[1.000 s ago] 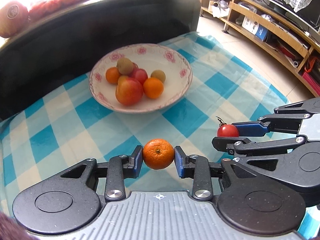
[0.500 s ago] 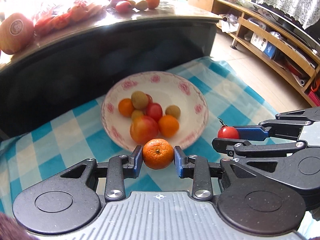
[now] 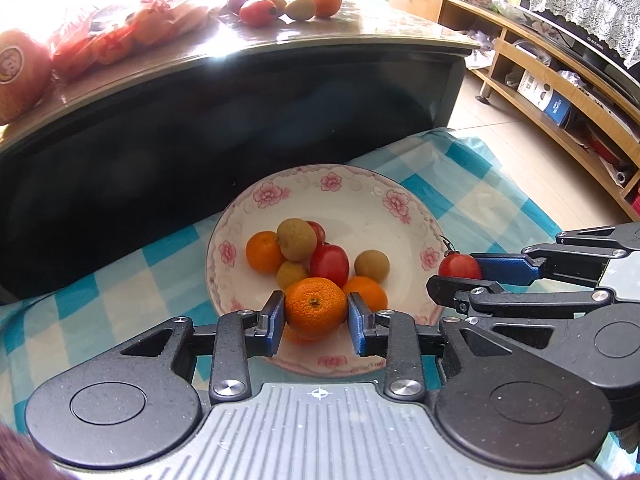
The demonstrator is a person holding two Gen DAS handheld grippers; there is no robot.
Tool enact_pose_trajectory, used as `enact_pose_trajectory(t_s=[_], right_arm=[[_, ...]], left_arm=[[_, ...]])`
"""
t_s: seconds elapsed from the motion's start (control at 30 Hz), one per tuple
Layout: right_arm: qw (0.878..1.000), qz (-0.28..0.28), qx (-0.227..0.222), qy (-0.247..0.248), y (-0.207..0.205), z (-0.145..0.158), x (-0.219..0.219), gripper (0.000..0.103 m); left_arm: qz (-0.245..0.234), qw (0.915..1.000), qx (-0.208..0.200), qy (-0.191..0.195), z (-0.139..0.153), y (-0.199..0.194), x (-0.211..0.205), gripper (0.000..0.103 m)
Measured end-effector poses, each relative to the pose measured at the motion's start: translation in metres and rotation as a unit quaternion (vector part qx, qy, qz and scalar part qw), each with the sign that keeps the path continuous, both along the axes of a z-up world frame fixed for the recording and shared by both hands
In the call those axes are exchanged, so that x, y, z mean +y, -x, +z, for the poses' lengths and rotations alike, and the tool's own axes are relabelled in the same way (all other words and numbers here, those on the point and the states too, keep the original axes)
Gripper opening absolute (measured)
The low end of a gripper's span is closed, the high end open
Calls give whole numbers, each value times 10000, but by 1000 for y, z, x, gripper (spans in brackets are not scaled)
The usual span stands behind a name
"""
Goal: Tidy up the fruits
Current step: 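Carry the mandarin and cherry tomato in both tools over the bowl, then open both tools to drop the mandarin and tomato into the bowl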
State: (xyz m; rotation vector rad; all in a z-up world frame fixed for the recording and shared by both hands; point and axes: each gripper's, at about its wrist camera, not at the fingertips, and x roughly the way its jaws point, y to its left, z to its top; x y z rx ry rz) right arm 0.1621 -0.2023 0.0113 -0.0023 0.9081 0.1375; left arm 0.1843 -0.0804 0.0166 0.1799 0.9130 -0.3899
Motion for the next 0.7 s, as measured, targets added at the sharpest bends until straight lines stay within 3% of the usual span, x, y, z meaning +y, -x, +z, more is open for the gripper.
enact_pose_trajectory(t_s=[0.7], right_arm=[[9998, -69, 2, -199, -34, -16, -4, 32]], left_arm=[[-4, 9997, -152, -175, -5, -29, -5, 40]])
